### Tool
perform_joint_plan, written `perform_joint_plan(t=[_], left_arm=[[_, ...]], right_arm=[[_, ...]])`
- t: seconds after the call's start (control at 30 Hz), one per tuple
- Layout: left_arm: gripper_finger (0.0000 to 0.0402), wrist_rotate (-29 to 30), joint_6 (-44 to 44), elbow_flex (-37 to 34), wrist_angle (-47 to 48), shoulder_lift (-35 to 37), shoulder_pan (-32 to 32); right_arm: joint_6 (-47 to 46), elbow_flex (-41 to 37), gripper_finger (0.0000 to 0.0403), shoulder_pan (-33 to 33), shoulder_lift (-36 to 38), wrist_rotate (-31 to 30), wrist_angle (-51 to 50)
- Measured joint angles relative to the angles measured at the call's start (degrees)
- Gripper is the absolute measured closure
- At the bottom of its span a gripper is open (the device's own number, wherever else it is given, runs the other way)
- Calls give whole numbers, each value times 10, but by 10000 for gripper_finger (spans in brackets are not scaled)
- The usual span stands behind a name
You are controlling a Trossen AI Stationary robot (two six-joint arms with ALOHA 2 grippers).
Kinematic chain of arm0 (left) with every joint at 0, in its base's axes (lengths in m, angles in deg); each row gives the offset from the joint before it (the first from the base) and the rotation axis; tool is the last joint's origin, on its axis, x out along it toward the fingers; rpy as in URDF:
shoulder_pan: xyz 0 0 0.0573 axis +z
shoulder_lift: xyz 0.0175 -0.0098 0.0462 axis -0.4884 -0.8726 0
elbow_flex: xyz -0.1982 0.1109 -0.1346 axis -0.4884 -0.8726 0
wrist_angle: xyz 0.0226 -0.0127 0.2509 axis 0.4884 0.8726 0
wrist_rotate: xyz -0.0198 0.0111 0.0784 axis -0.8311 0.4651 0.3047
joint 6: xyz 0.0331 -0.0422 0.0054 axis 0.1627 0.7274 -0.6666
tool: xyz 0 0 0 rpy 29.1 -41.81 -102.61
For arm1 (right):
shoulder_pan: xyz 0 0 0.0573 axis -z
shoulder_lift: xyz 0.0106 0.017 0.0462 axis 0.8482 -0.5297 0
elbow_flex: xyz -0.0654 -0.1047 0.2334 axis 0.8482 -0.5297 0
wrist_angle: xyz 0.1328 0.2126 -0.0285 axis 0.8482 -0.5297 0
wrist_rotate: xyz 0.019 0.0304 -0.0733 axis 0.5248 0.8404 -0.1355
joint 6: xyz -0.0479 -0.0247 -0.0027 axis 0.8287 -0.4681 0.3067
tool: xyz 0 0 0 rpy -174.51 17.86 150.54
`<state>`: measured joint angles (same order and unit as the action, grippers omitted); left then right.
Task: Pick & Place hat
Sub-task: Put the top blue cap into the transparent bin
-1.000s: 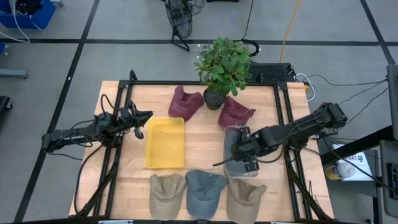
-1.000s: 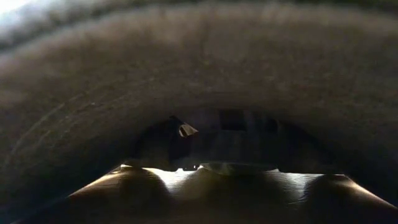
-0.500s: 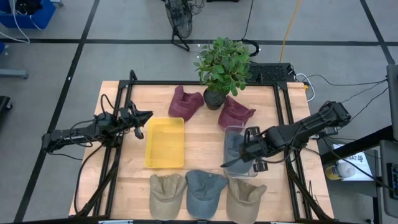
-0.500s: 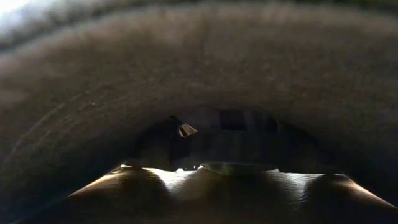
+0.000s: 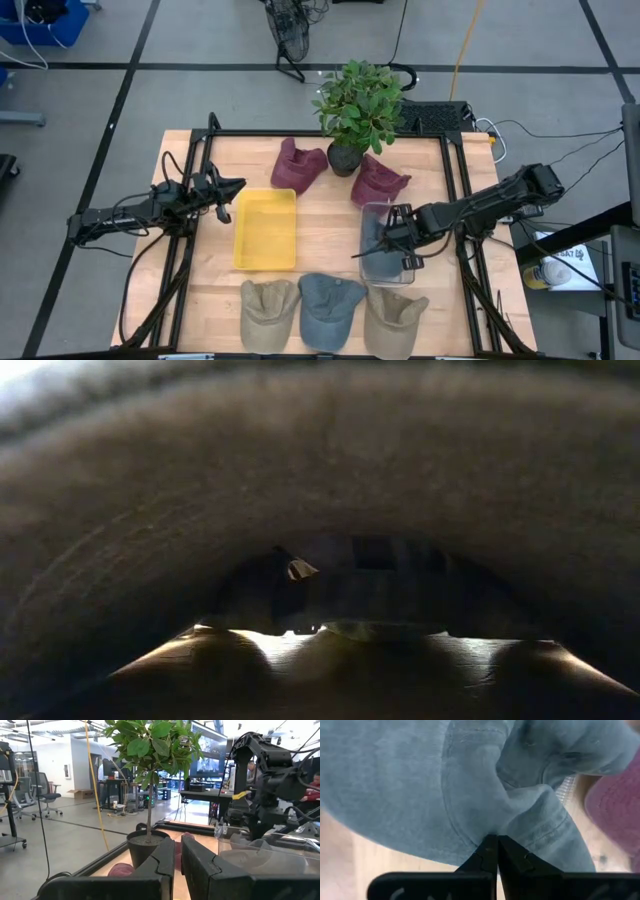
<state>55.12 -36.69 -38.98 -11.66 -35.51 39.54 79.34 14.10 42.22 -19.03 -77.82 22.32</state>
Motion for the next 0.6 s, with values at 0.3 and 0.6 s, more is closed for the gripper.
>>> perform_joint_plan(t=[0.3, 0.6], left_arm=[[364, 0, -1, 0, 0, 0, 0], [364, 0, -1, 0, 0, 0, 0]], right_arm=[[3, -13, 402, 16, 0, 15, 19], [29, 77, 395, 15, 0, 16, -2]])
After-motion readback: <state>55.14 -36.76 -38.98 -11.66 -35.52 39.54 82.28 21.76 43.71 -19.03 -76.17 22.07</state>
